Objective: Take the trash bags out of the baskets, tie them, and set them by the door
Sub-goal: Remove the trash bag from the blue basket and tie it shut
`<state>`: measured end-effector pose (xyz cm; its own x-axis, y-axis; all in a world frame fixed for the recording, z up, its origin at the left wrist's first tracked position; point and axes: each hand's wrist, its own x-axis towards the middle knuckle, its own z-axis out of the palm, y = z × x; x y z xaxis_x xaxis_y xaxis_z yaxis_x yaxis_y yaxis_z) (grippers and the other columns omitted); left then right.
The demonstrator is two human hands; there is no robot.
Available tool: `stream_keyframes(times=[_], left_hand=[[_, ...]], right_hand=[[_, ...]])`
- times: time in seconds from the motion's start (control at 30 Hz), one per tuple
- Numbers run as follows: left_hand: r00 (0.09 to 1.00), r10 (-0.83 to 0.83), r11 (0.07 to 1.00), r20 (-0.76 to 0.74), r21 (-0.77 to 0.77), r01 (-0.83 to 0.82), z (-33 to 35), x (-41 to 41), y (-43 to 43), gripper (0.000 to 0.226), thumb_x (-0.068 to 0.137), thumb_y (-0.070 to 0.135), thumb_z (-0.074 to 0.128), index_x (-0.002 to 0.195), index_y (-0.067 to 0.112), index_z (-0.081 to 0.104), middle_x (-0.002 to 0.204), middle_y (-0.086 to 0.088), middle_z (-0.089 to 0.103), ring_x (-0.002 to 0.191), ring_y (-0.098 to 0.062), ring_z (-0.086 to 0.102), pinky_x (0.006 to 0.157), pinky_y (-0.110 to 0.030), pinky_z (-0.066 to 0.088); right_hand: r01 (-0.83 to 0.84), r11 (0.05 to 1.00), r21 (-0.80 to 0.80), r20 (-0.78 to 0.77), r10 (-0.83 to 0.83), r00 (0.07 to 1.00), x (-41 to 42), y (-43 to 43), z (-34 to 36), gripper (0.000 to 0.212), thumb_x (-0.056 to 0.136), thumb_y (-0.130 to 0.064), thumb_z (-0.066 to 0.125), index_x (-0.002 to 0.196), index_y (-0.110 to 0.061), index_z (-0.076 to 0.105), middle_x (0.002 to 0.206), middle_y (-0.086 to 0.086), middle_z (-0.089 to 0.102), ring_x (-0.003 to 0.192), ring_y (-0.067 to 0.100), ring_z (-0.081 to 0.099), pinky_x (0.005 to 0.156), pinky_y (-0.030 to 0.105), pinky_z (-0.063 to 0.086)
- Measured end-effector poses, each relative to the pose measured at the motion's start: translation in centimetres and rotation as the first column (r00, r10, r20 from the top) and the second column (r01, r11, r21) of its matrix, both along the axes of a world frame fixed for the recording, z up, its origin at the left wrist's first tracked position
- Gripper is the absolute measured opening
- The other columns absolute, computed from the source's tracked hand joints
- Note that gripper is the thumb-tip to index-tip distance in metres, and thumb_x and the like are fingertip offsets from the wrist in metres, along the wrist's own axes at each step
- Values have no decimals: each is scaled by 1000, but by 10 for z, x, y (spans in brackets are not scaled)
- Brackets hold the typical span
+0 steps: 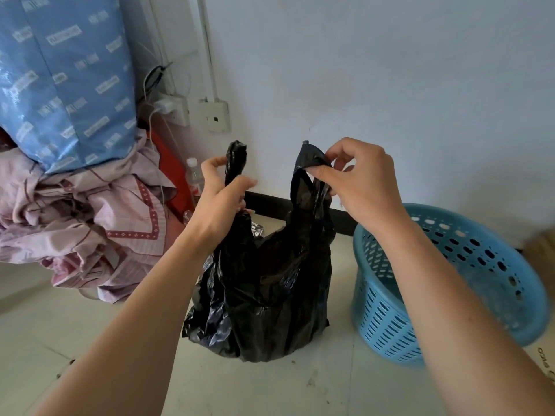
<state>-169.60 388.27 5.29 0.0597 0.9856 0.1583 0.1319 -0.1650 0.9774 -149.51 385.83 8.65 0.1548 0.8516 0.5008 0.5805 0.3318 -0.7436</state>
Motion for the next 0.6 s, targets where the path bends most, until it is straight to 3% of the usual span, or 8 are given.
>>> stream_keyframes(times=[0.13,0.2,0.27,0.3,0.37,0.43,0.5,0.6], left_hand=[[955,-194,981,-223,-77,181,5,9,-4,86,76,19,76,131,41,14,86,-6,49,81,-17,56,86,-31,46],[926,-178,982,-334,-119,146,2,12,-4,81,79,29,74,138,35,19,100,-22,53,98,-25,58,89,-34,44],[910,-50,999,-411,-26,43,1,14,-1,41,93,32,56,129,16,41,84,-12,58,78,-19,60,70,-29,47],[895,64,997,-441,69,-37,3,14,1,21,99,30,46,109,14,52,71,-6,54,62,-16,54,55,-24,43],[836,310,941,-452,271,-203,10,8,6,31,102,28,38,80,11,54,70,-8,56,56,-20,51,46,-20,36],[711,556,816,-431,445,-369,19,-3,13,34,101,28,38,89,5,61,95,-24,58,85,-37,56,65,-30,40],[564,675,737,-476,470,-485,35,-13,11,37,99,26,36,110,2,62,114,-28,52,110,-41,45,86,-41,35],[467,731,681,-498,483,-551,51,-24,7,37,94,22,35,110,-3,58,119,-27,52,116,-39,42,90,-44,33]], right_hand=[[-133,990,-36,1,134,991,-5,-2,6,10,77,-15,77,79,-18,68,73,2,64,57,22,65,62,42,57],[-149,988,-38,2,149,989,-6,-3,6,9,78,-17,76,79,-21,68,75,-2,66,61,20,65,65,39,58],[-83,996,-18,42,84,996,-6,-3,6,8,81,-22,72,80,-16,68,75,-4,66,62,16,61,62,28,52],[-18,1000,1,65,18,998,-5,-2,5,13,84,-24,69,79,-12,65,73,-2,64,61,14,57,60,25,45],[127,992,10,56,-127,990,0,1,4,28,89,-25,60,69,-7,53,63,4,53,56,16,44,54,28,33],[223,975,-27,-12,-223,975,7,3,5,40,94,-26,50,61,-11,36,55,3,37,51,15,33,48,27,25],[259,963,-67,-77,-264,961,13,5,6,45,99,-30,44,60,-14,30,54,0,31,48,14,29,41,23,22],[297,954,-35,-75,-299,951,18,8,0,42,101,-34,41,65,-15,34,58,-2,36,49,12,32,42,20,27]])
